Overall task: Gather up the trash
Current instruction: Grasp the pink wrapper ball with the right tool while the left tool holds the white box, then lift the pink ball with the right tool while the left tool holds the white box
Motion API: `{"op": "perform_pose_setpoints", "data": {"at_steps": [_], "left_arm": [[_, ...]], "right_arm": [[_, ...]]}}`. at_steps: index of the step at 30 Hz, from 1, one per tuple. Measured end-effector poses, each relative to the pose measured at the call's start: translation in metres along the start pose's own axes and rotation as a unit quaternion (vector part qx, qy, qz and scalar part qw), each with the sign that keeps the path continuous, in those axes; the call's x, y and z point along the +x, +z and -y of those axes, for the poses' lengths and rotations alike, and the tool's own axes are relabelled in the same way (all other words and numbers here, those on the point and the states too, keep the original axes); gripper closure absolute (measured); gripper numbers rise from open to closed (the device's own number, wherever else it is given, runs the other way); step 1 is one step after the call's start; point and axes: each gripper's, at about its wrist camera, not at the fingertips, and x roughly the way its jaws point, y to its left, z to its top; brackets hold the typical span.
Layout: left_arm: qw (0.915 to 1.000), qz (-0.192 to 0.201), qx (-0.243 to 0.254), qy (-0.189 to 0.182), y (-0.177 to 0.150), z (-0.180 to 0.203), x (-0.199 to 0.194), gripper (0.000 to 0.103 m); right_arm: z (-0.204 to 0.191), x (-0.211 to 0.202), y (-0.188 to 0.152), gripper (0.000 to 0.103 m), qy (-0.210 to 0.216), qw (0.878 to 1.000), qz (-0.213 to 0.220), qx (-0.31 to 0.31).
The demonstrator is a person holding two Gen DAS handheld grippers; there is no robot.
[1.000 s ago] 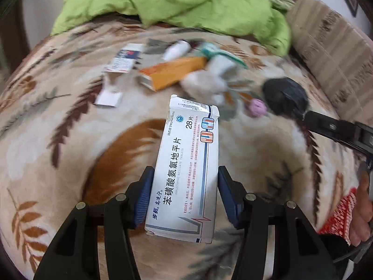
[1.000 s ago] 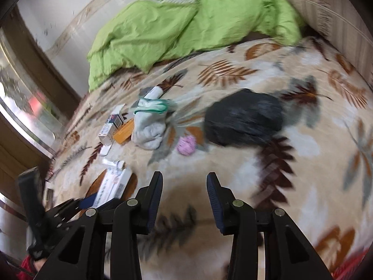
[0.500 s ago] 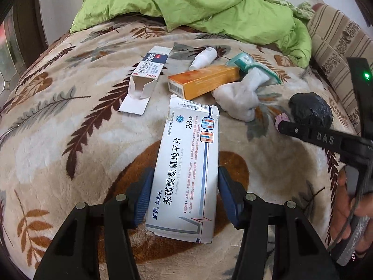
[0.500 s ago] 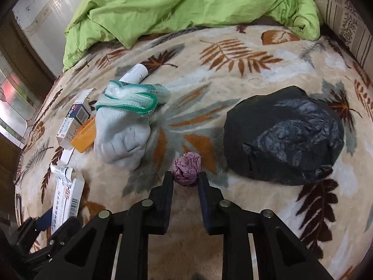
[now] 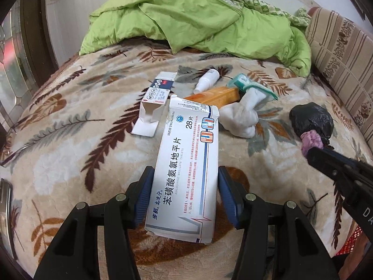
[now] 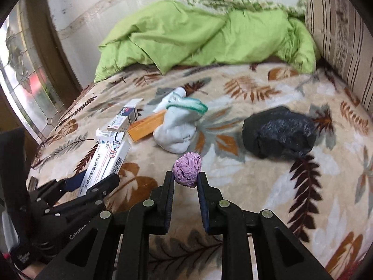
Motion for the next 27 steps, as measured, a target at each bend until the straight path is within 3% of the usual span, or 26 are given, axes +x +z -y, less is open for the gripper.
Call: {"op": "perform_pose_setpoints", "data": {"at_steps": [6, 27], "left_arm": [[0.9998, 0.015, 0.005, 0.010, 0.000, 0.002, -0.007, 0.050], [0.9994, 0.028, 0.015, 0.015, 0.001, 0.004, -0.012, 0.049]], "right_arm": [[0.000, 0.000, 0.003, 0.082, -0.016, 1.000, 0.016, -0.012], [-0.001, 0.001, 0.002, 0.082, -0.008, 1.000, 0.017, -0.012]]}}
